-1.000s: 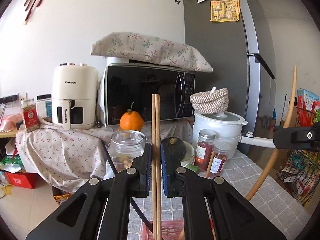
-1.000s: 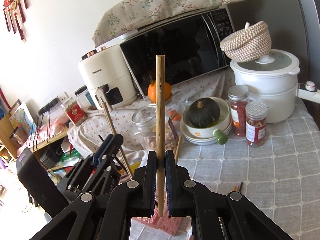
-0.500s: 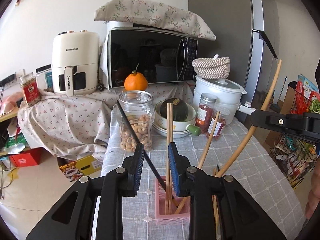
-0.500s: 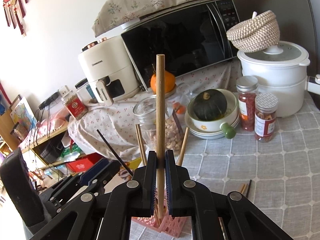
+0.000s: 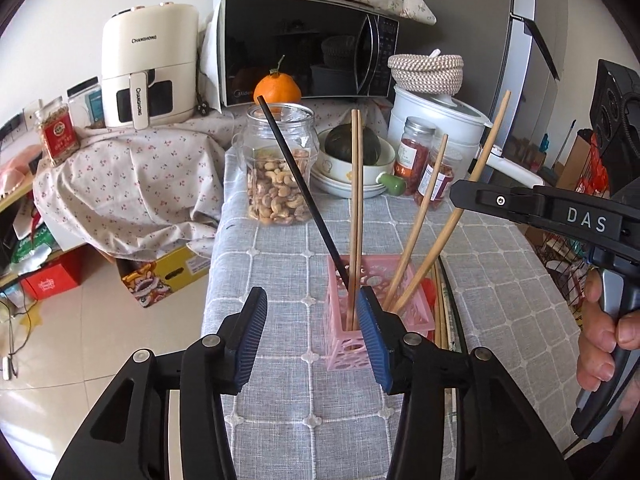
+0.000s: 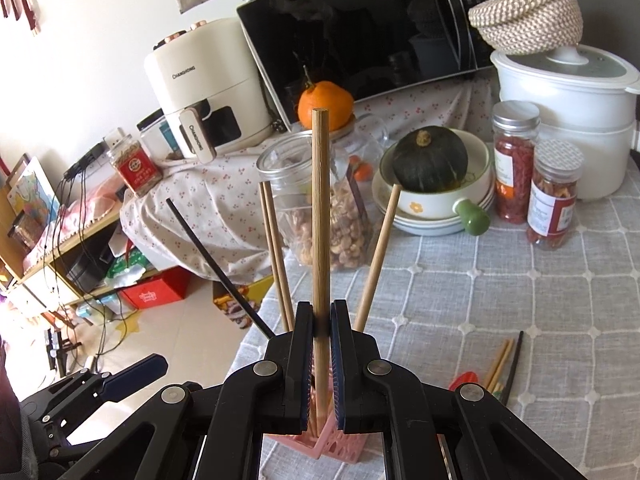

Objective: Organize utensils
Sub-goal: 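Carry both tools' chopsticks upright into the pink basket and open both tools, then grasp the black gold-tipped chopstick with the right tool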

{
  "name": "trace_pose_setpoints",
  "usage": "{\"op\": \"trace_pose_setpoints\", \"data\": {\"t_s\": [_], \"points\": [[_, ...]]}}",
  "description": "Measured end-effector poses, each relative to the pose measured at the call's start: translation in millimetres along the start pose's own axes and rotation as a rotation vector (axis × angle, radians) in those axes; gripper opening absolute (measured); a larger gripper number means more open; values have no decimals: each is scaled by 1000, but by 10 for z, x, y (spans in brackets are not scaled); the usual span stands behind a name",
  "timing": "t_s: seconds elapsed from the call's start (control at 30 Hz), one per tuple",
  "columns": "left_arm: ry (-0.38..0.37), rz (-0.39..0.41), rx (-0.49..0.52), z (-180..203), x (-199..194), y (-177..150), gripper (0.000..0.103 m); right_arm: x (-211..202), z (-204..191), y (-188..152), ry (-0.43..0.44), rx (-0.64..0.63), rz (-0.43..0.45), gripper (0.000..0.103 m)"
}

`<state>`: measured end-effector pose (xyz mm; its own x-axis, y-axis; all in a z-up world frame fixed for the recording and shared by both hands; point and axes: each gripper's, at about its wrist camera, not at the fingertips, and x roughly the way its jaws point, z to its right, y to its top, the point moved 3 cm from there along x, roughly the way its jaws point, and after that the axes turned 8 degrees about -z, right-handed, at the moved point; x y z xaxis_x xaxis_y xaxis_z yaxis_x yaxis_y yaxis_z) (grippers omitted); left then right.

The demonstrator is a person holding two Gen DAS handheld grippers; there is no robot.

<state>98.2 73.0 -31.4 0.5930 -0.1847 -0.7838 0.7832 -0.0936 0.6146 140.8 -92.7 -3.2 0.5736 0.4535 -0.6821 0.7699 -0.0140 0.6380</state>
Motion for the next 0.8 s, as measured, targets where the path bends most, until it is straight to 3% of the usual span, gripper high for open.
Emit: {"op": "trace_pose_setpoints", "data": {"t_s": [0.13, 0.2, 0.33, 0.4, 0.57, 0.8], "points": [[-13, -22, -10, 9, 8, -20, 57, -42, 31, -10, -4, 14, -9, 18], [-27, -32, -11, 32, 7, -24, 62, -119, 51, -10, -12, 16, 4, 35], [-43, -47, -11, 93, -12, -39, 70, -328, 107, -27, -15, 20, 34, 49], [-51, -58, -2, 141, -24, -61, 73, -427, 169, -54, -29, 23, 48, 63], [-78, -109, 22, 275, -4, -149, 77, -507, 434, -178, -111, 29, 33, 69], [-123, -193, 44, 454, 115, -277, 78, -221, 897, -506, -230, 67, -122, 70]]}}
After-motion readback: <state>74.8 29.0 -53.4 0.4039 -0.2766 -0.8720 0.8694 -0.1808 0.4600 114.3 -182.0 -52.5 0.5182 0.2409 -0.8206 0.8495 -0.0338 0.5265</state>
